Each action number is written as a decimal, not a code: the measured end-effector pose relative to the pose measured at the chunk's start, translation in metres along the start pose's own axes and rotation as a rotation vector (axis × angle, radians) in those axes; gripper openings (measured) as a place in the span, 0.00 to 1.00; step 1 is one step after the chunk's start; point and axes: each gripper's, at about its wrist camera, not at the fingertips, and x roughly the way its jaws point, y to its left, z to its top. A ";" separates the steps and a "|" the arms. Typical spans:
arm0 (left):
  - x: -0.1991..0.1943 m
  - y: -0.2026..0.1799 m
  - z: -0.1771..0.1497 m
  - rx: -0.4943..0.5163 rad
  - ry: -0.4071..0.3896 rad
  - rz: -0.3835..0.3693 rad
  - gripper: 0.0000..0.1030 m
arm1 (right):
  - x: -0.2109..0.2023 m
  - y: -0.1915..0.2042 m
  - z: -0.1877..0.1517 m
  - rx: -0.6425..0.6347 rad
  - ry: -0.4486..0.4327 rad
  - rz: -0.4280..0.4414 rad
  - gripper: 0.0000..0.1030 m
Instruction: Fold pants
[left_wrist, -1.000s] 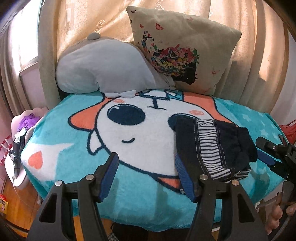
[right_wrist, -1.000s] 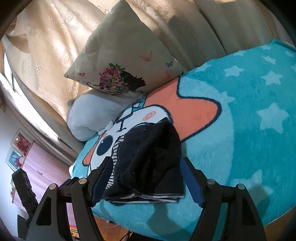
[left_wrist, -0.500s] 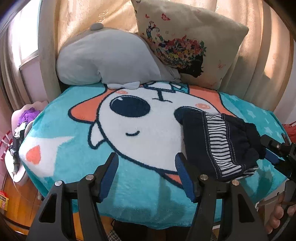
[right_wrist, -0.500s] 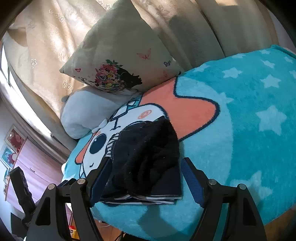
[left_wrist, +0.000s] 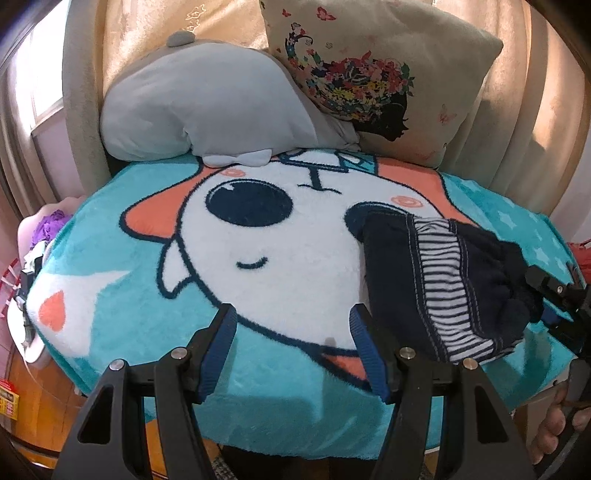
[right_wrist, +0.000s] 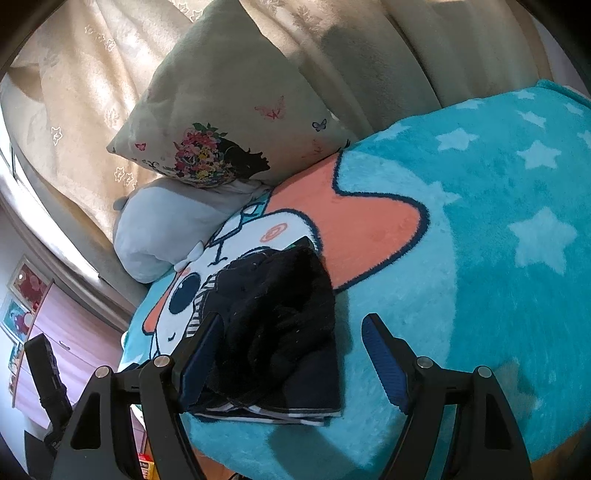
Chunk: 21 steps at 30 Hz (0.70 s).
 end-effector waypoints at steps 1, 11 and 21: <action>0.000 0.002 0.002 -0.012 0.000 -0.019 0.61 | 0.000 -0.001 0.000 -0.002 -0.002 0.007 0.80; 0.046 0.020 0.034 -0.151 0.098 -0.318 0.61 | 0.010 -0.003 0.009 -0.033 0.022 0.033 0.84; 0.080 -0.029 0.039 -0.076 0.164 -0.461 0.70 | 0.041 -0.014 0.020 0.079 0.116 0.183 0.85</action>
